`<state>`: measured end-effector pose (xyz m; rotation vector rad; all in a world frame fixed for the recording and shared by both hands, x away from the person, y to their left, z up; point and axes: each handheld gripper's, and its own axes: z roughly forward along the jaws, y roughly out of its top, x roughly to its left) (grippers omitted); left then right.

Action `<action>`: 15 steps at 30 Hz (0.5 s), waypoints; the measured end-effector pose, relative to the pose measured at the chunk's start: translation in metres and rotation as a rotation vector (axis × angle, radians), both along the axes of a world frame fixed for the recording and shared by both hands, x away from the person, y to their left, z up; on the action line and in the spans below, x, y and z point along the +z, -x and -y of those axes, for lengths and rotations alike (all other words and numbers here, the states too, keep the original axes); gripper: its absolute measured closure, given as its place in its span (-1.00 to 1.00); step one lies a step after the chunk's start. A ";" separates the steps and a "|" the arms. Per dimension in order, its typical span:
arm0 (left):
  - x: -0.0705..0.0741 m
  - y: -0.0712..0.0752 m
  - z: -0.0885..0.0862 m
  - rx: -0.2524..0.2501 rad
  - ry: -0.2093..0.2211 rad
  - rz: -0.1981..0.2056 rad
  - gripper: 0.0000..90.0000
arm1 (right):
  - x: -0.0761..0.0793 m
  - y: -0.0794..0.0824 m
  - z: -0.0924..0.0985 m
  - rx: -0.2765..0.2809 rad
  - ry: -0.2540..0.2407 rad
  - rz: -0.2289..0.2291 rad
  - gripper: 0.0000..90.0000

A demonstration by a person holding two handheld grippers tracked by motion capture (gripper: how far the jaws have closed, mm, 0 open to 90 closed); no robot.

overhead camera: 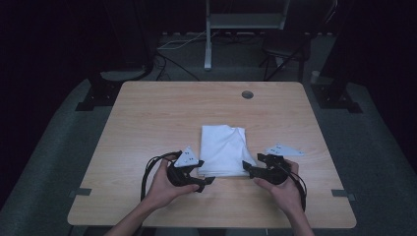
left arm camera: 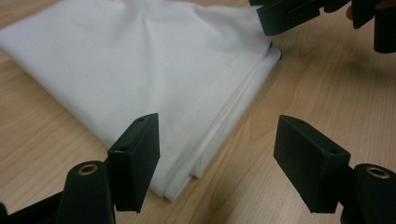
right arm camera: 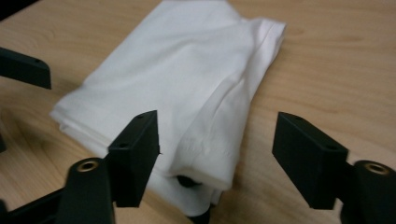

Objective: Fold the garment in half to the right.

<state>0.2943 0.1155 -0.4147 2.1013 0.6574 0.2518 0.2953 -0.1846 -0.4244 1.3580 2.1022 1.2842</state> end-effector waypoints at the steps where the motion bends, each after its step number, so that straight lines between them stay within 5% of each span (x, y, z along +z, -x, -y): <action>1: 0.002 0.000 -0.003 0.008 0.013 0.005 -0.32 | 0.001 0.000 0.001 -0.003 -0.003 0.006 -0.34; 6: 0.009 0.001 -0.011 0.059 0.051 0.024 -0.38 | 0.004 0.001 0.005 -0.019 -0.005 0.023 -0.46; 7: 0.010 0.000 -0.013 0.067 0.049 0.025 -0.52 | 0.004 0.001 0.006 -0.016 -0.005 0.026 -0.48; 15: 0.018 0.005 -0.029 0.127 0.084 0.073 -0.53 | 0.005 0.006 0.013 -0.024 -0.017 0.043 -0.56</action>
